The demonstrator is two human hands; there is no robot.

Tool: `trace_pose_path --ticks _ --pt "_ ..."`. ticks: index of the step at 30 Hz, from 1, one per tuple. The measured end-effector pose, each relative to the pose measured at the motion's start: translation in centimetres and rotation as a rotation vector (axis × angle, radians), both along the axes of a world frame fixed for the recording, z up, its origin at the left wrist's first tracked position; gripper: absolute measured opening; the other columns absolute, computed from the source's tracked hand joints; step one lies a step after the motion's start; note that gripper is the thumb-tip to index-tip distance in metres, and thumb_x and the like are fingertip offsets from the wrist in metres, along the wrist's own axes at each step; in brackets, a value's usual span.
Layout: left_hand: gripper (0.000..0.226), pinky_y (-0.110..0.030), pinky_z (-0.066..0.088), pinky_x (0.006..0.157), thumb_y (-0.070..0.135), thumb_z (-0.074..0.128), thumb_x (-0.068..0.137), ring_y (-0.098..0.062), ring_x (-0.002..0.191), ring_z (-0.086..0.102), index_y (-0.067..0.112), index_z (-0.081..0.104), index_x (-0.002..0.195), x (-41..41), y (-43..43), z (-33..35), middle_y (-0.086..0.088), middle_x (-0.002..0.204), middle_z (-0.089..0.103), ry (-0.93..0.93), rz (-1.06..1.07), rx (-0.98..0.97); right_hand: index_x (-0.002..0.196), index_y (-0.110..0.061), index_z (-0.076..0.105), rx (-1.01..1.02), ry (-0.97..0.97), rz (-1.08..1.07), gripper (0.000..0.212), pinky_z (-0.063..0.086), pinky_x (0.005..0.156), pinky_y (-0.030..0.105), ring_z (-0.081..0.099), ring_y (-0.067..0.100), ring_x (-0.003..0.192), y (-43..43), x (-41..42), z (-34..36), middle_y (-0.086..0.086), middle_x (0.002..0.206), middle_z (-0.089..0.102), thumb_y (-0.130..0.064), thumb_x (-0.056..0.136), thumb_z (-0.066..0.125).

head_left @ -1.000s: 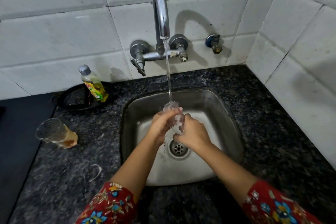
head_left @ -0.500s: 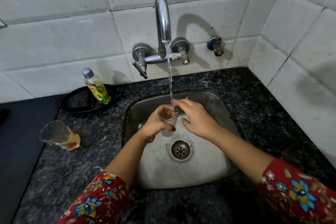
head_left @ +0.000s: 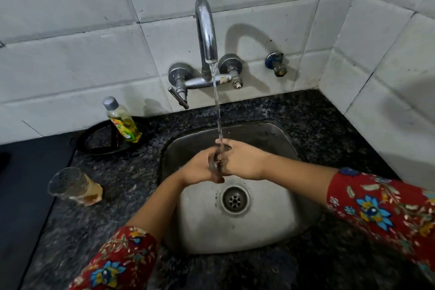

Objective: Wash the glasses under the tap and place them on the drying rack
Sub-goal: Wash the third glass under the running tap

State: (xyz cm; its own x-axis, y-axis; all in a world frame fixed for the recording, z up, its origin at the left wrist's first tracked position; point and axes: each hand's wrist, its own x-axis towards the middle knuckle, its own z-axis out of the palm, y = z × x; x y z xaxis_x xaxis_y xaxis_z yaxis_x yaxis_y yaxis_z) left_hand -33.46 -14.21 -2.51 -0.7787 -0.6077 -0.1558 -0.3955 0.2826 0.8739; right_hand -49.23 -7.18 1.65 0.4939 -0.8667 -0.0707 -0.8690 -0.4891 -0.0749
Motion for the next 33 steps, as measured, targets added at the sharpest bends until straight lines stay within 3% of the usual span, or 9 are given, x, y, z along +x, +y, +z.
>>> trace_pose_path --ticks 5,9,11,14,18,21,27,30,33 --pt "0.047 -0.020 0.051 0.084 0.008 0.074 0.060 -0.005 0.095 0.063 0.018 0.062 0.104 -1.3 2.2 0.1 0.006 0.102 0.067 0.047 0.240 -0.122 0.116 -0.006 0.058 0.282 0.233 -0.165 0.029 0.039 0.078 0.030 0.056 0.029 0.103 0.4 2.3 1.3 0.015 0.122 0.059 -0.007 0.091 0.044" --pt "0.062 -0.022 0.051 0.077 -0.002 0.073 0.054 -0.006 0.090 0.063 0.009 0.058 0.112 -0.5 1.4 0.3 0.002 0.103 0.065 0.063 0.165 -0.024 0.122 -0.013 0.056 0.166 0.180 -0.182 0.035 0.028 0.109 0.038 0.047 0.026 0.123 0.7 1.8 1.7 0.008 0.131 0.056 -0.005 0.091 0.043" --pt "0.065 -0.027 0.052 0.077 -0.004 0.070 0.049 -0.009 0.089 0.063 0.003 0.058 0.113 -0.2 1.2 0.4 -0.006 0.102 0.066 0.076 0.156 0.029 0.114 -0.015 0.061 0.134 0.134 -0.189 0.034 0.033 0.105 0.038 0.052 0.026 0.115 0.9 1.7 0.9 0.007 0.122 0.061 -0.002 0.088 0.045" --pt "0.050 -0.029 0.051 0.072 -0.009 0.069 0.056 -0.014 0.083 0.063 0.006 0.060 0.103 -0.8 2.5 0.7 -0.005 0.093 0.066 0.133 0.326 0.087 0.101 -0.019 0.071 0.189 -0.483 -0.474 0.035 0.050 0.082 0.029 0.063 0.020 0.098 1.2 2.1 0.6 0.001 0.105 0.069 0.003 0.080 0.053" --pt "0.051 -0.029 0.056 0.061 0.002 0.073 0.075 -0.014 0.076 0.068 0.013 0.051 0.119 -1.4 4.5 1.0 -0.009 0.102 0.065 0.177 0.414 0.360 0.111 -0.017 0.067 -0.068 -1.127 -0.742 0.044 0.042 0.101 0.023 0.053 0.012 0.117 2.3 2.5 -0.8 -0.004 0.120 0.059 0.010 0.080 0.053" --pt "0.046 -0.024 0.055 0.058 0.005 0.070 0.080 -0.010 0.075 0.071 0.013 0.046 0.119 -1.5 5.4 1.2 -0.008 0.107 0.064 0.162 0.431 0.344 0.140 -0.028 0.038 0.228 -1.552 -0.819 0.060 0.038 0.108 0.039 0.045 0.015 0.127 3.2 3.4 -1.8 -0.001 0.137 0.047 -0.002 0.089 0.054" --pt "0.062 -0.026 0.050 0.071 0.002 0.067 0.071 -0.014 0.090 0.060 0.008 0.046 0.129 0.4 4.1 2.4 -0.010 0.112 0.061 -0.089 0.288 0.274 0.128 -0.020 0.046 0.223 -1.544 -1.018 0.071 0.049 0.097 0.036 0.060 0.017 0.107 3.7 3.4 -3.2 0.005 0.119 0.063 -0.018 0.067 0.083" --pt "0.083 -0.009 0.046 0.072 0.000 0.063 0.079 -0.003 0.089 0.056 0.007 0.018 0.149 0.6 2.2 4.7 -0.001 0.138 0.046 0.010 0.552 0.104 0.117 -0.019 0.054 0.237 -1.493 -1.018 0.065 0.051 0.093 0.033 0.061 0.019 0.107 4.0 2.6 -3.8 0.006 0.115 0.065 -0.009 0.061 0.086" --pt "0.093 -0.019 0.023 0.111 0.005 0.059 0.083 -0.018 0.140 0.029 0.012 -0.003 0.152 -0.3 0.6 7.6 -0.002 0.159 0.011 0.119 0.660 -0.141 0.115 -0.018 0.057 0.174 -1.431 -0.992 0.071 0.051 0.094 0.033 0.062 0.019 0.106 4.3 1.5 -3.7 0.002 0.109 0.066 -0.007 0.053 0.090"
